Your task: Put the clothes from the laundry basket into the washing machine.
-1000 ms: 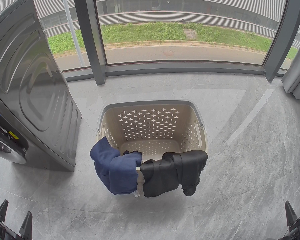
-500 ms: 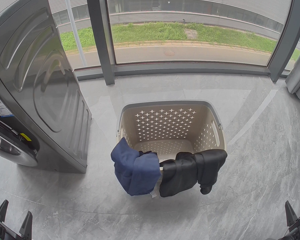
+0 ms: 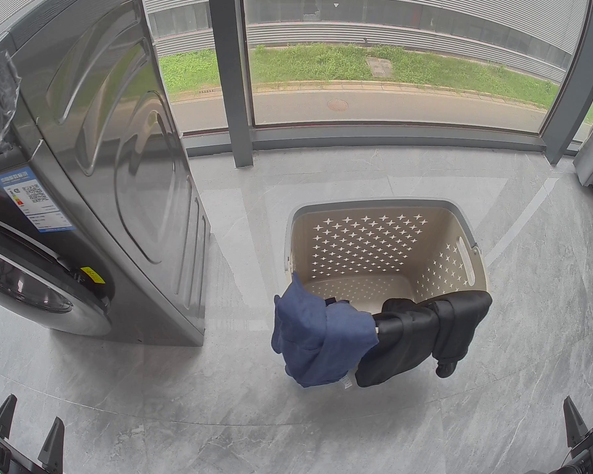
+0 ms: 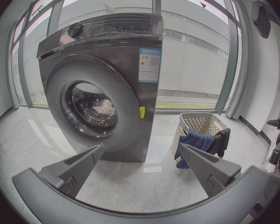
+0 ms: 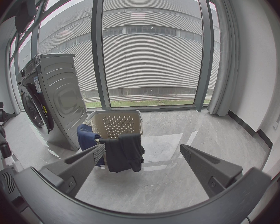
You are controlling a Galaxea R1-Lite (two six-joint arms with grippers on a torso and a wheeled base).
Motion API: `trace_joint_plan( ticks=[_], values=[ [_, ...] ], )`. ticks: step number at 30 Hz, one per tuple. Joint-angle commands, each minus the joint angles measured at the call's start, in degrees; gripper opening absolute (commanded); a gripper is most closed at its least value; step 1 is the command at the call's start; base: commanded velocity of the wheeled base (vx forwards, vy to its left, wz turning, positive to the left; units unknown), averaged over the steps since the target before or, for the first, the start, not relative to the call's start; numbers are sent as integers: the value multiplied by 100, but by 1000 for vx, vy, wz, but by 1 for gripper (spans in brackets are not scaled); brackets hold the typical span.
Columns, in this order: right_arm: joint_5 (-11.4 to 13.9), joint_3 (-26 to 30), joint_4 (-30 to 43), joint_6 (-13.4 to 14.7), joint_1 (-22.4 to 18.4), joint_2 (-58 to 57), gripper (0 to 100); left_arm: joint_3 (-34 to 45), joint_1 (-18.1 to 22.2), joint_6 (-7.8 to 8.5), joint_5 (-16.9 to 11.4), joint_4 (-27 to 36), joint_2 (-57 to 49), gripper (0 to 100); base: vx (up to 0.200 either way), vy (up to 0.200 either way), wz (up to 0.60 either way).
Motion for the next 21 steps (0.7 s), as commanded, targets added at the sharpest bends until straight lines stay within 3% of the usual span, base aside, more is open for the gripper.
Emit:
trace_joint_plan(
  ticks=[1, 15, 21],
  values=[
    [4, 101, -2, -3, 2, -94, 100, 92, 0, -1, 2, 2, -104, 100, 0, 200, 0],
    [4, 101, -2, -3, 2, -94, 100, 92, 0, -1, 2, 2, -104, 100, 0, 200, 0],
    [4, 101, -2, -3, -6, -94, 100, 92, 0, -1, 2, 2, -104, 100, 0, 0, 0]
  ],
)
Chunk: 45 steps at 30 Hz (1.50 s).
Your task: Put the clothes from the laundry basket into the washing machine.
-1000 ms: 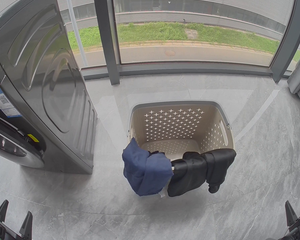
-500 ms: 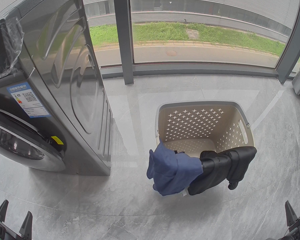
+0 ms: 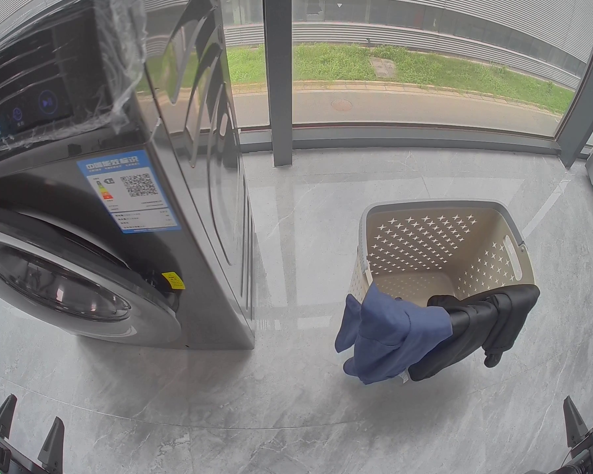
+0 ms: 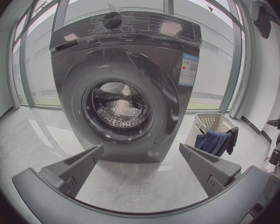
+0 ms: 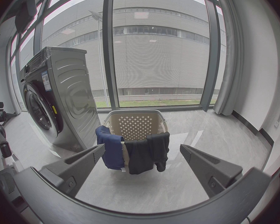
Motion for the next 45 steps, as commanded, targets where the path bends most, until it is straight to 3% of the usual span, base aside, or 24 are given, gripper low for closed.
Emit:
trace_joint_plan(
  ticks=[1, 12, 24, 45],
  values=[
    [1, 101, 0, -3, 2, -94, 100, 92, 0, 1, 2, 0, -104, 100, 0, 0, 0],
    [1, 101, -9, -3, 2, -94, 100, 92, 0, -8, 2, 0, -104, 100, -164, 0, 0],
    [1, 101, 0, -3, 2, -94, 100, 92, 0, -8, 2, 0, -104, 100, 0, 0, 0],
    [1, 101, 0, -3, 2, -94, 100, 92, 0, -8, 2, 0, -104, 100, 0, 200, 0]
  ],
)
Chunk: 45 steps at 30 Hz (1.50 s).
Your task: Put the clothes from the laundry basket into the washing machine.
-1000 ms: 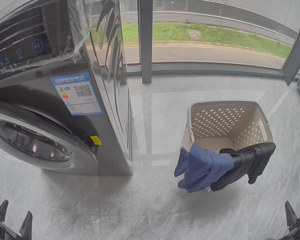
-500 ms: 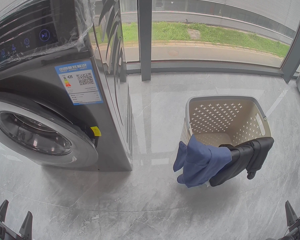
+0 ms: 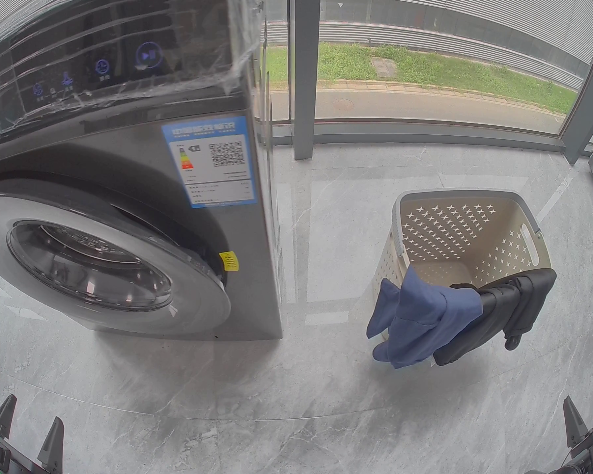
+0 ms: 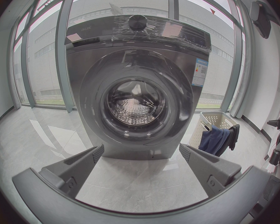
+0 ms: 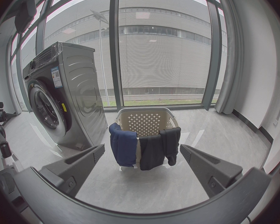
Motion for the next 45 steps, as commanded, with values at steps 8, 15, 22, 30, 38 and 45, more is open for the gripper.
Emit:
trace_joint_plan(
  ticks=[8, 15, 22, 30, 38, 45],
  values=[
    [4, 101, 0, -3, 0, -94, 100, 92, 0, -4, 2, 0, -104, 100, 0, 0, 0],
    [4, 101, 0, -3, 0, -94, 100, 92, 0, -4, 2, 0, -104, 100, 0, 86, 0],
    [4, 101, 0, -3, -9, -94, 100, 92, 0, -4, 2, 0, -104, 100, 0, 200, 0],
    [4, 101, -9, -3, -9, -94, 100, 92, 0, -4, 2, 0, -104, 100, 0, 200, 0],
    [-5, 101, -9, -21, -26, -94, 100, 92, 0, -4, 2, 0, -104, 100, 0, 75, 0],
    [-40, 101, -9, -3, -26, -94, 100, 92, 0, 5, 2, 0, -104, 100, 0, 0, 0]
  ],
)
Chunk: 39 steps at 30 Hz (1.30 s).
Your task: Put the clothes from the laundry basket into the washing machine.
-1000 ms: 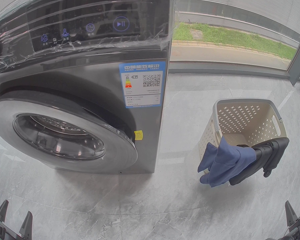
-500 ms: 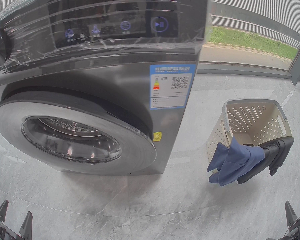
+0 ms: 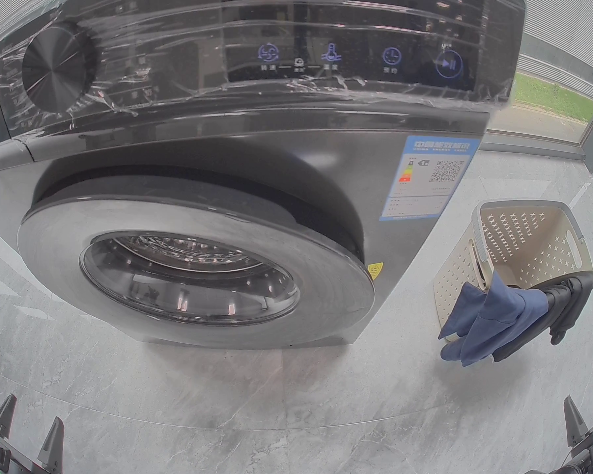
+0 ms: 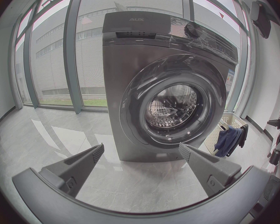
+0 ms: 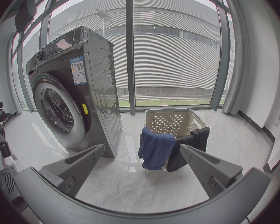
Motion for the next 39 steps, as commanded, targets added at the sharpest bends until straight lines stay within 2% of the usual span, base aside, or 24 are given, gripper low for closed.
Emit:
trace_joint_plan(
  ticks=[1, 21, 39],
  values=[
    [-25, 101, -4, 18, 3, -93, 100, 92, 0, -4, 2, 0, -104, 100, 0, 200, 0],
    [-42, 101, -4, 26, 3, -93, 100, 92, 0, -4, 2, 0, -104, 100, 0, 200, 0],
    [-33, 101, -4, 0, 3, -93, 100, 92, 0, -13, 2, 0, -104, 100, 0, 0, 0]
  ],
)
